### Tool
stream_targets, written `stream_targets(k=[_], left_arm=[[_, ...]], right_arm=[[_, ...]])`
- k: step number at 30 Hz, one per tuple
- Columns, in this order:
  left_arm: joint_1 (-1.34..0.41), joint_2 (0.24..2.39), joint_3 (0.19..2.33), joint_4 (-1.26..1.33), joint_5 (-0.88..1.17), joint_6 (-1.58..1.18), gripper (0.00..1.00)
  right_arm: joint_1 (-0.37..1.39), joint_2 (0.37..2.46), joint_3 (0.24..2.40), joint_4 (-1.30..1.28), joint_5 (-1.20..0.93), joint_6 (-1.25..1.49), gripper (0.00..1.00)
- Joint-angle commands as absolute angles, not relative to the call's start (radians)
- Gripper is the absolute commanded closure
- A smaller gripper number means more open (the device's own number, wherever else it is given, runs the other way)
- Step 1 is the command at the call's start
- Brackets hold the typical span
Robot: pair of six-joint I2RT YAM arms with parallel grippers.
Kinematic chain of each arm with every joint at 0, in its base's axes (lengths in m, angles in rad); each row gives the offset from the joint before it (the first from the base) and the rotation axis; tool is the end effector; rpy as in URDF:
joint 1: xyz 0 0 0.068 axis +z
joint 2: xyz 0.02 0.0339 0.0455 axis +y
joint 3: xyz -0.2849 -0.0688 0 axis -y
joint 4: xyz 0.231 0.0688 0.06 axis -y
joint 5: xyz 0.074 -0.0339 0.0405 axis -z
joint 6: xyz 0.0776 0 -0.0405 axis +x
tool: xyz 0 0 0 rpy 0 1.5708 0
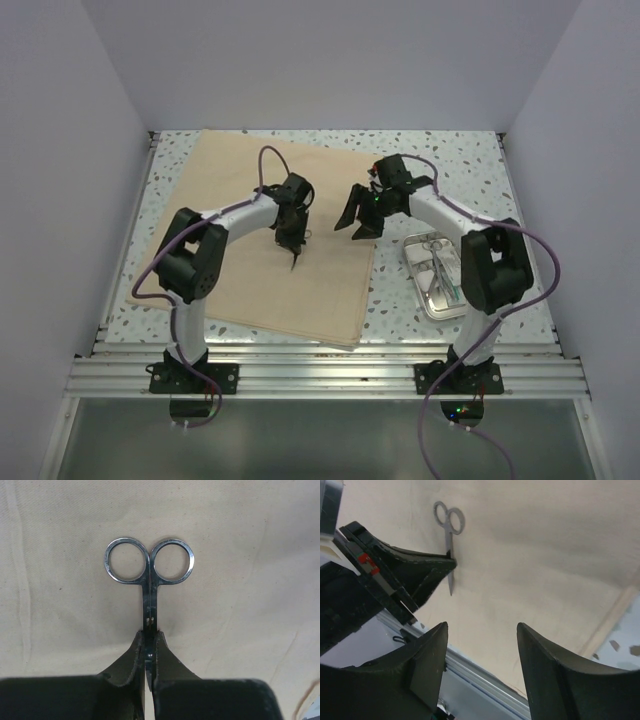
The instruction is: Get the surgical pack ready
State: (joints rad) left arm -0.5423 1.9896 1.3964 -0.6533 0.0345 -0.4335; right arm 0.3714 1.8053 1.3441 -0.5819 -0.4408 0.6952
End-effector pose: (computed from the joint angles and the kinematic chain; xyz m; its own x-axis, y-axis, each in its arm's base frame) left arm 0.3491 -0.2135 0.1507 -0.9574 0.0868 -0.2754 0.1356 0.9772 -0.1635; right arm 0.3536 0.1732 0.2170 -0.9567 0.2491 -0.1506 0.1099 0.7881 0.6056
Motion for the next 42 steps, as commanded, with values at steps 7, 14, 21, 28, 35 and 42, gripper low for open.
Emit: stream_targets(k=[7, 14, 21, 28, 35, 42], left_arm=[[-0.541, 1.876, 1.377, -0.647, 0.190, -0.460, 1.00], [-0.543, 1.841, 1.382, -0.646, 0.230, -0.476, 1.00], [-0.543, 1.825, 1.378, -0.635, 0.271, -0.491, 1.00], [-0.543, 1.799, 1.378, -0.624, 0.302, -0.503, 1.00], [-0.537, 1.740, 1.371, -0.620, 0.305, -0.492, 0.75], [-0.430, 1.614, 1.289, -0.630, 0.310, -0.474, 0.61]], right_arm=[[0.452, 1.969, 1.423, -0.296, -0.497, 0.940, 0.40], [0.488, 2.039, 1.451, -0.278, -0.515, 0.942, 0.37], [0.531, 2.091, 1.457, -0.242, -0.541, 0.965, 0.38], [0.537, 2.088, 1.457, -0.229, -0.564, 0.969, 0.70], [0.523, 1.988, 1.497, -0.470, -0.480, 0.777, 1.00], [0.477, 1.829, 1.626, -1.044, 0.238, 0.428, 1.00]])
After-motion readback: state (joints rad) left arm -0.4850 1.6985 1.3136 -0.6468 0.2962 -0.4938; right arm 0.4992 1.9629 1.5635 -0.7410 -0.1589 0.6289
